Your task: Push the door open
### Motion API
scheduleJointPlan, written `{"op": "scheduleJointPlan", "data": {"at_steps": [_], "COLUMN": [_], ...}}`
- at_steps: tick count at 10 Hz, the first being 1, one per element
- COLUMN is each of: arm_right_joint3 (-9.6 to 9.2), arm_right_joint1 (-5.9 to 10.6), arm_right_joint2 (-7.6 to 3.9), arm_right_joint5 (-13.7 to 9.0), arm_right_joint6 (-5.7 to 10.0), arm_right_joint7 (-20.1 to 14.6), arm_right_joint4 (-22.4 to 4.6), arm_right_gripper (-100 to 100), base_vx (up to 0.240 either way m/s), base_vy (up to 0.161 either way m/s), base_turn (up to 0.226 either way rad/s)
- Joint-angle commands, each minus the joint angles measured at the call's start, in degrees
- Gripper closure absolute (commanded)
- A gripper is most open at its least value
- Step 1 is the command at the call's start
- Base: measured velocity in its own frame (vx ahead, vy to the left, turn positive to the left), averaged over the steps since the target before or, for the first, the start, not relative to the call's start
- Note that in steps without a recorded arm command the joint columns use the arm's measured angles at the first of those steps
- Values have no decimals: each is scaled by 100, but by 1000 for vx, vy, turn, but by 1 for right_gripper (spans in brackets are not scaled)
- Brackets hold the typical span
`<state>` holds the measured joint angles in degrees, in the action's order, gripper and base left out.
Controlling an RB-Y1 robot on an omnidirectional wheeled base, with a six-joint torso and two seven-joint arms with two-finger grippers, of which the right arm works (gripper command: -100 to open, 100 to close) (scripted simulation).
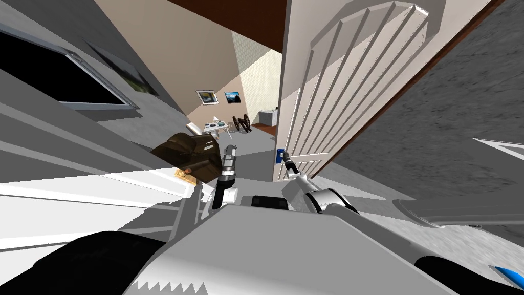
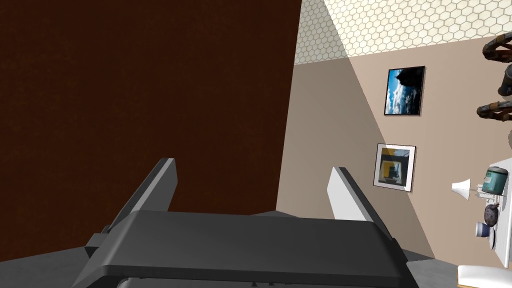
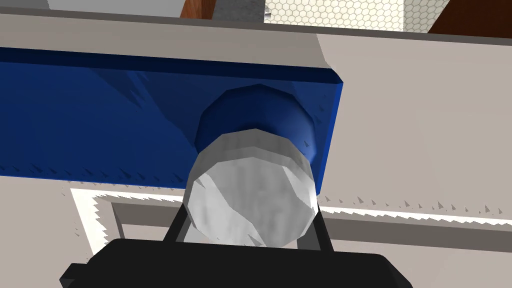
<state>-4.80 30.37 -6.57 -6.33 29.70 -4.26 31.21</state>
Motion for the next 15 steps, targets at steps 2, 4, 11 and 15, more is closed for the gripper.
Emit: {"op": "scheduleJointPlan", "data": {"at_steps": [2, 4, 11, 15], "arm_right_joint3": [166, 264, 571, 732], "arm_right_joint1": [183, 176, 154, 134], "arm_right_joint2": [-103, -137, -238, -376], "arm_right_joint5": [-72, -111, -232, -297], "arm_right_joint6": [143, 140, 129, 154], "arm_right_joint7": [18, 56, 175, 214], "arm_right_joint4": [-292, -299, -320, -379], "arm_right_gripper": [100, 100, 100, 100], "base_vx": [132, 144, 131, 115], "base_vy": [121, 135, 131, 79], "base_turn": [-56, -55, -59, -54]}}
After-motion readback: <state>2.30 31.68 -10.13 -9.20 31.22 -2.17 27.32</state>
